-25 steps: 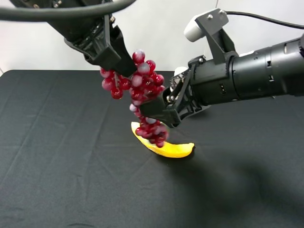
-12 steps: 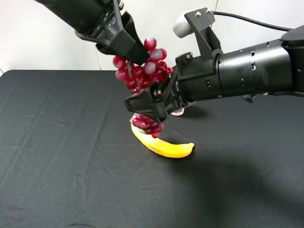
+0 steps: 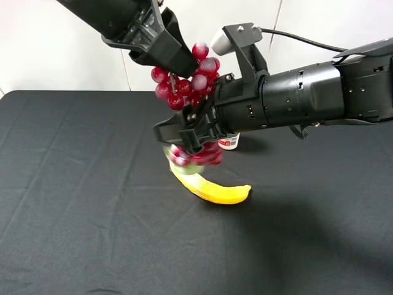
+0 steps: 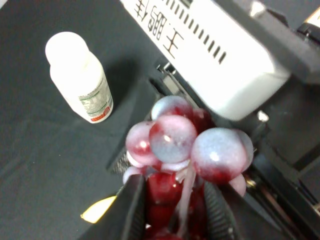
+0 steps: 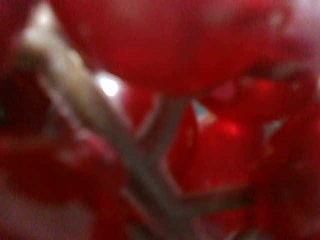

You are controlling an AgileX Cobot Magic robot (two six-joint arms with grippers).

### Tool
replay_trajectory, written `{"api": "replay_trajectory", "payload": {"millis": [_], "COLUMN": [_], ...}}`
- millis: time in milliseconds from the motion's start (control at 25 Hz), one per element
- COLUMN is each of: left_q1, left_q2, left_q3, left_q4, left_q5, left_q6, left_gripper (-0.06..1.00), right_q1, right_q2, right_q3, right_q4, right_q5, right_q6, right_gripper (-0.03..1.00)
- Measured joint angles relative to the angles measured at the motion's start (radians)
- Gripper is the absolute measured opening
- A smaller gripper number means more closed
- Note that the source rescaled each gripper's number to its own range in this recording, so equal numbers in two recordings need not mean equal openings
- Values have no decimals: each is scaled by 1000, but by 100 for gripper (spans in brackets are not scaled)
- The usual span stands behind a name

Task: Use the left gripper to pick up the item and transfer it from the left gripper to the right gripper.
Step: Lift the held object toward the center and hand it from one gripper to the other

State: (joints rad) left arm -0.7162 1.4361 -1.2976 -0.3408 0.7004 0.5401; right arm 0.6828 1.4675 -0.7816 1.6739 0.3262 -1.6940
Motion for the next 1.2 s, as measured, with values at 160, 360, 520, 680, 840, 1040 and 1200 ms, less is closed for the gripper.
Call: {"api": "replay_trajectory", "payload": {"millis": [160, 360, 520, 680, 840, 1040, 1200], "left_q1": [0, 0, 0, 0, 0, 0, 0], "left_q2": [0, 0, 0, 0, 0, 0, 0], "left_q3": [0, 0, 0, 0, 0, 0, 0], "left_q4": [1, 2, 10, 19, 16, 16, 16], "left_q5": [-5, -5, -5, -7, -19, -19, -19], "left_q6": [0, 0, 0, 0, 0, 0, 0], "left_gripper": [0, 0, 0, 14, 80, 98, 100], "right_q1": [0, 0, 0, 0, 0, 0, 0], "right_q2": [1, 1, 1, 1, 2, 3, 3], "right_q3": [0, 0, 0, 0, 0, 0, 0], "right_q4": [1, 1, 3, 3, 3, 2, 2], "right_q5": [-2, -3, -3, -3, -3, -3, -3], "right_q6": [-2, -2, -2, -2, -2, -2, -2], "right_gripper": [0, 1, 1, 1, 1, 1, 1]}}
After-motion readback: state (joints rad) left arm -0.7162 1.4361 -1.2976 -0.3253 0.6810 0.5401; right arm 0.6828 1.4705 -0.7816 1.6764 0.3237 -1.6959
